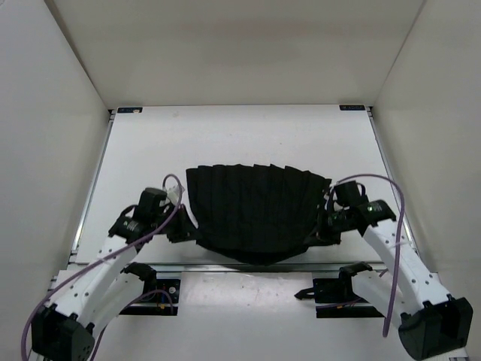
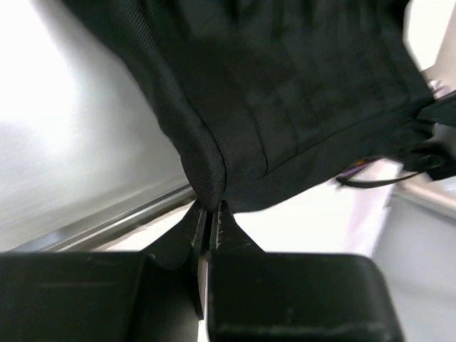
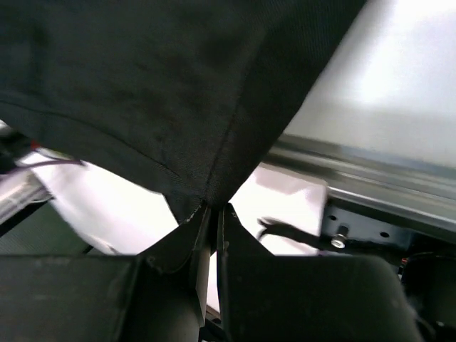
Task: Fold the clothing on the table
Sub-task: Fold the skirt
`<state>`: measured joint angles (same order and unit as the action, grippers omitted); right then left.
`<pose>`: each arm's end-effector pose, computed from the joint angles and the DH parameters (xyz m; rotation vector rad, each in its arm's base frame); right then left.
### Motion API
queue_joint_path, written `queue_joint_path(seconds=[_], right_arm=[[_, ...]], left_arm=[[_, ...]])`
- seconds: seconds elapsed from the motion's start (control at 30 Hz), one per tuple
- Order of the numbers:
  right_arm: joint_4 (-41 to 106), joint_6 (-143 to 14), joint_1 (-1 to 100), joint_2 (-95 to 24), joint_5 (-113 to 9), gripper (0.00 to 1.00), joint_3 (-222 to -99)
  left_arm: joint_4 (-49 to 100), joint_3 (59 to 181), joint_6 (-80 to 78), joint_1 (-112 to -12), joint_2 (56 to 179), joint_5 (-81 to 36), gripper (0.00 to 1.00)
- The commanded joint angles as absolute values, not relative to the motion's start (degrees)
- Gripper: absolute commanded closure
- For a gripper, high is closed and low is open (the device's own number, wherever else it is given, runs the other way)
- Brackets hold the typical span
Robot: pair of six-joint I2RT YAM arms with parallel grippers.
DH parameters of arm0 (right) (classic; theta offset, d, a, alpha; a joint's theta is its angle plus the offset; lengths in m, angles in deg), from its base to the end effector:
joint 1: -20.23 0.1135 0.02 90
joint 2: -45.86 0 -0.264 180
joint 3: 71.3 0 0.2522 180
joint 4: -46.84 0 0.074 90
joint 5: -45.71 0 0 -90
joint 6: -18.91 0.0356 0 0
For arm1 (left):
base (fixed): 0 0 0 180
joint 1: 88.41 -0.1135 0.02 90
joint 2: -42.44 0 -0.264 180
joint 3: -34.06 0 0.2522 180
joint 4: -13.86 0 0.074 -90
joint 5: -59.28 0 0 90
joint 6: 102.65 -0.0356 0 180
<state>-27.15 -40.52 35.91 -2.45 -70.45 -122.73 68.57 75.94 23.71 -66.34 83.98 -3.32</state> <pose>0.1218 0.0505 0.2243 0.2637 2.8956 0.8131 0.1200 -0.0663 0.2042 -0.1240 2.6636 -0.9825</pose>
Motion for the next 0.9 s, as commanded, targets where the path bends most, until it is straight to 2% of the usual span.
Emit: queue_joint_path(seconds=[0.0, 0.17, 0.23, 0.3, 0.37, 0.4, 0.43, 0.47, 0.5, 0.53, 0.57, 0.6, 0.63, 0.73, 0.87], right_arm=[[-24.06, -45.5, 32.28, -8.61, -74.17, 1.0, -133.89], [-15.27, -49.99, 25.07, -32.9, -78.21, 1.0, -154.17], [-13.77, -50.87, 22.08, -44.01, -79.71, 1.0, -164.53], [-13.68, -50.7, 20.41, -58.57, -77.79, 0.99, -176.69], [-15.33, -49.3, 18.75, -66.5, -73.75, 0.79, -190.54], [-15.52, -49.29, 17.86, -69.94, -72.95, 0.7, -192.88], [-16.04, -48.68, 17.33, -71.37, -70.86, 0.64, -195.86], [-16.22, -48.85, 16.89, -71.56, -69.45, 0.63, -197.19], [-15.88, -48.77, 16.8, -70.6, -69.34, 0.62, -195.55], [-15.09, -49.37, 16.8, -68.76, -68.56, 0.56, -194.23], [-12.56, -50.25, 16.62, -67.35, -68.47, 0.52, -189.78], [-9.31, -50.17, 16.62, -64.29, -67.51, 0.51, -183.99], [-7.72, -50.34, 16.27, -61.22, -66.54, 0.48, -181.32], [2.99, -47.19, 13.82, -54.01, -72.22, 0.48, -162.81], [12.94, -41.93, 13.89, -48.45, -76.37, 0.41, -150.02]], left_arm=[[62.8, 87.25, 24.71, -69.23, 91.97, -1.62, 1.0], [48.14, 98.0, 27.77, -78.9, 112.73, 3.55, 1.0], [43.73, 105.18, 29.71, -82.5, 126.75, 4.52, 1.0], [37.75, 110.71, 34.52, -84.17, 137.3, 6.19, 0.74], [24.62, 114.43, 41.36, -86.11, 147.95, 10.15, 0.75], [16.19, 116.01, 46.97, -86.64, 149.74, 13.37, 0.73], [12.45, 117.94, 51.47, -86.82, 154.02, 16.8, 0.66], [5.37, 119.79, 54.21, -87.0, 157.02, 18.4, 0.45], [-0.36, 120.5, 58.5, -87.26, 158.01, 21.11, 0.48], [-1.81, 121.73, 59.76, -87.7, 158.98, 22.97, 0.47], [-2.34, 121.83, 59.6, -88.14, 158.55, 22.72, 0.31], [-0.7, 121.57, 57.68, -87.97, 158.03, 22.9, 0.01], [0.1, 120.43, 55.14, -88.32, 156.54, 22.38, 0.01], [4.05, 116.39, 50.3, -88.41, 151.97, 22.37, 0.01], [11.96, 112.25, 39.33, -87.45, 145.99, 19.22, 0.01]])
